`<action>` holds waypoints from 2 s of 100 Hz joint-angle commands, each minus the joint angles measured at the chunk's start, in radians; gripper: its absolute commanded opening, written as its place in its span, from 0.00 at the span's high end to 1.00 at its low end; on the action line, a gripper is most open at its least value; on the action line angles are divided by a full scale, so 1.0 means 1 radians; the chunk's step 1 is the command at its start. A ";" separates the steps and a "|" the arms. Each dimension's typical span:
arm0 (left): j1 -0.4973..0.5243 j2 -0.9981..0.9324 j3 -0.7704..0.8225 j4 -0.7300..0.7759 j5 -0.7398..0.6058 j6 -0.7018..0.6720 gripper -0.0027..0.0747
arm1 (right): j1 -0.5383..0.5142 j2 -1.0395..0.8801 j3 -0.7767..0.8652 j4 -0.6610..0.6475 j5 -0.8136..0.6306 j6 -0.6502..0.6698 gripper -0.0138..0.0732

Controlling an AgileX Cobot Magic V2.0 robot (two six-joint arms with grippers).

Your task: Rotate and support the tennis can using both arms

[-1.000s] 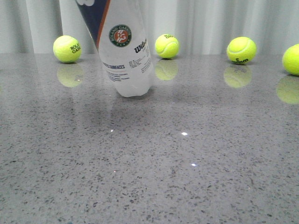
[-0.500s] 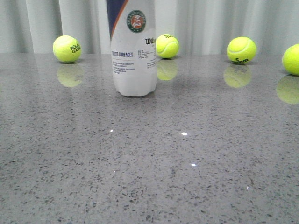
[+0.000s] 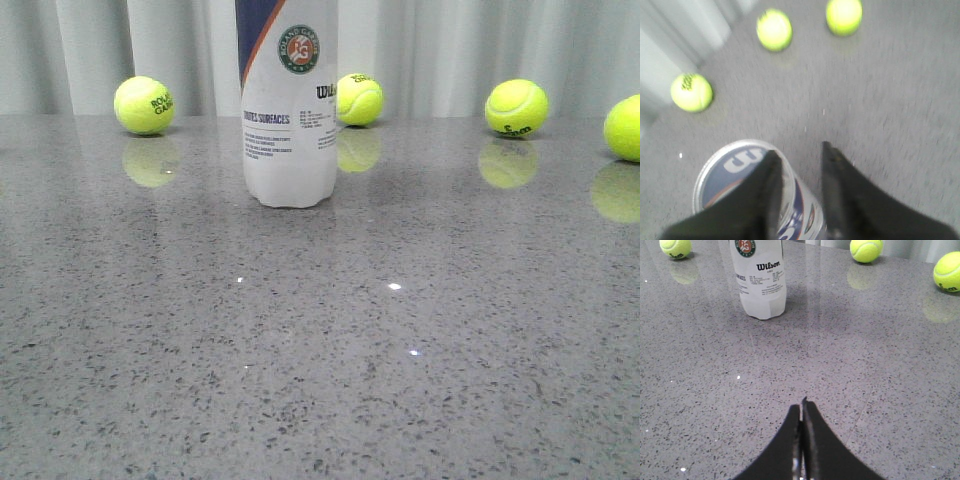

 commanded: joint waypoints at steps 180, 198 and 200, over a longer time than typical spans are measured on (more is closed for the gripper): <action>0.626 -1.570 1.954 0.126 -1.072 -0.413 0.99 | -0.002 0.007 -0.025 -0.009 -0.077 -0.001 0.91; 0.629 -1.643 1.949 0.126 -1.006 -0.413 0.99 | -0.002 0.008 -0.025 -0.009 -0.078 -0.001 0.91; 0.626 -1.639 1.949 0.126 -1.006 -0.413 0.99 | -0.002 0.008 -0.025 -0.009 -0.077 -0.001 0.91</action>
